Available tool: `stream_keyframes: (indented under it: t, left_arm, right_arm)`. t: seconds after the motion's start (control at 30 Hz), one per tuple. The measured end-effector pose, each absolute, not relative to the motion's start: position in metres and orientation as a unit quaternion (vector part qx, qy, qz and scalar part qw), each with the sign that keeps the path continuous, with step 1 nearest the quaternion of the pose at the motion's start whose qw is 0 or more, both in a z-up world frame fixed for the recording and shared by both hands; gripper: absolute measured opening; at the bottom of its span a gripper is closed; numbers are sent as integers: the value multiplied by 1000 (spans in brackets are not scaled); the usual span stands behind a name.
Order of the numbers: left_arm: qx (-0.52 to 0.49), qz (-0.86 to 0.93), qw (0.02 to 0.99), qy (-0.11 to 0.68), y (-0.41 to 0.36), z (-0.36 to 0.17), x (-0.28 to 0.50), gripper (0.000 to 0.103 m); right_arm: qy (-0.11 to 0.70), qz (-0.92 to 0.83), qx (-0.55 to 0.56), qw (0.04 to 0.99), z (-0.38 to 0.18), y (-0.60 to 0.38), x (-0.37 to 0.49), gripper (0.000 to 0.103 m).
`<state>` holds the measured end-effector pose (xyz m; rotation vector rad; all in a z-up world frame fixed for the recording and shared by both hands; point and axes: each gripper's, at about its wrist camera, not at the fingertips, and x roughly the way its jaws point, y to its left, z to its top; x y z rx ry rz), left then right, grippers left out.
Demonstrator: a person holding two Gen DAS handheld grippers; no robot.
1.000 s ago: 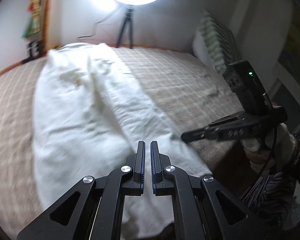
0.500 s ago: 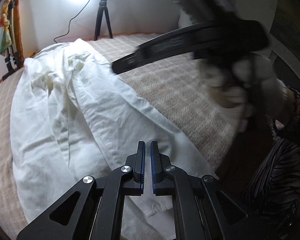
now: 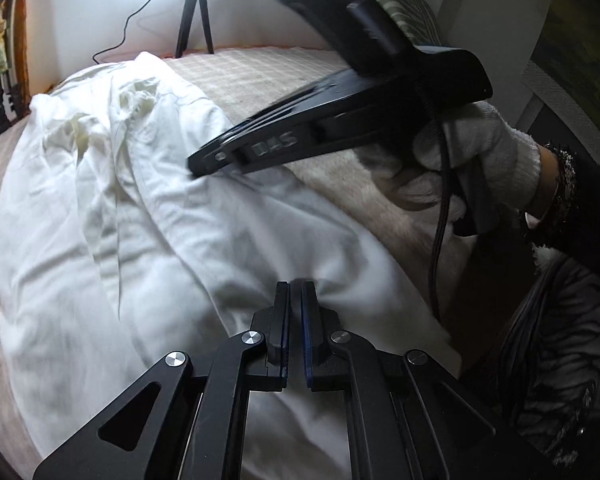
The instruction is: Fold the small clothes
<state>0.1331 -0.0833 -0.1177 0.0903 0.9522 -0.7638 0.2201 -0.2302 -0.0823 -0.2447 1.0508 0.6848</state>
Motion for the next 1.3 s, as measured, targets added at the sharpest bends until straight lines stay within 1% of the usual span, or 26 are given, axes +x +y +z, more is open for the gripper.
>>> stream_keyframes:
  t: [0.33, 0.4, 0.53, 0.67, 0.7, 0.77, 0.97, 1.07, 1.13, 1.2, 1.27, 1.3]
  left_arm:
    - [42, -382, 806, 450, -66, -112, 85, 4]
    - [35, -406, 785, 467, -63, -113, 82, 4]
    - [36, -409, 791, 454, -44, -100, 57, 4]
    - [16, -378, 817, 434, -13, -83, 63, 4]
    - [10, -366, 826, 429, -5, -79, 66, 4]
    - [-2, -333, 841, 426, 13, -77, 85, 5]
    - [-6, -253, 868, 427, 43, -86, 139, 5]
    - [-15, -236, 859, 453, 50, -105, 153, 5]
    - [-5, -240, 850, 469, 52, -120, 142, 5]
    - [13, -248, 856, 454, 53, -118, 125, 5]
    - [29, -260, 852, 453, 52, -118, 110, 6]
    - [30, -267, 849, 454, 55, -116, 105, 6]
  right_arm:
    - [494, 316, -152, 796, -73, -247, 152, 10]
    - [497, 316, -160, 792, -71, -251, 139, 10]
    - [503, 301, -192, 787, -64, -258, 114, 12]
    - [492, 301, -138, 805, -44, -269, 99, 13]
    - [481, 306, -125, 812, -39, -269, 96, 18]
    - [469, 317, -118, 816, -34, -262, 91, 24]
    - [495, 346, -149, 783, -59, -231, 78, 23]
    - [509, 372, -142, 763, -67, -228, 68, 23]
    - [510, 390, -150, 752, -68, -229, 57, 22]
    - [502, 398, -167, 749, -66, -232, 44, 22]
    - [498, 404, -152, 752, -59, -240, 42, 22]
    - [493, 403, -136, 759, -54, -247, 44, 24]
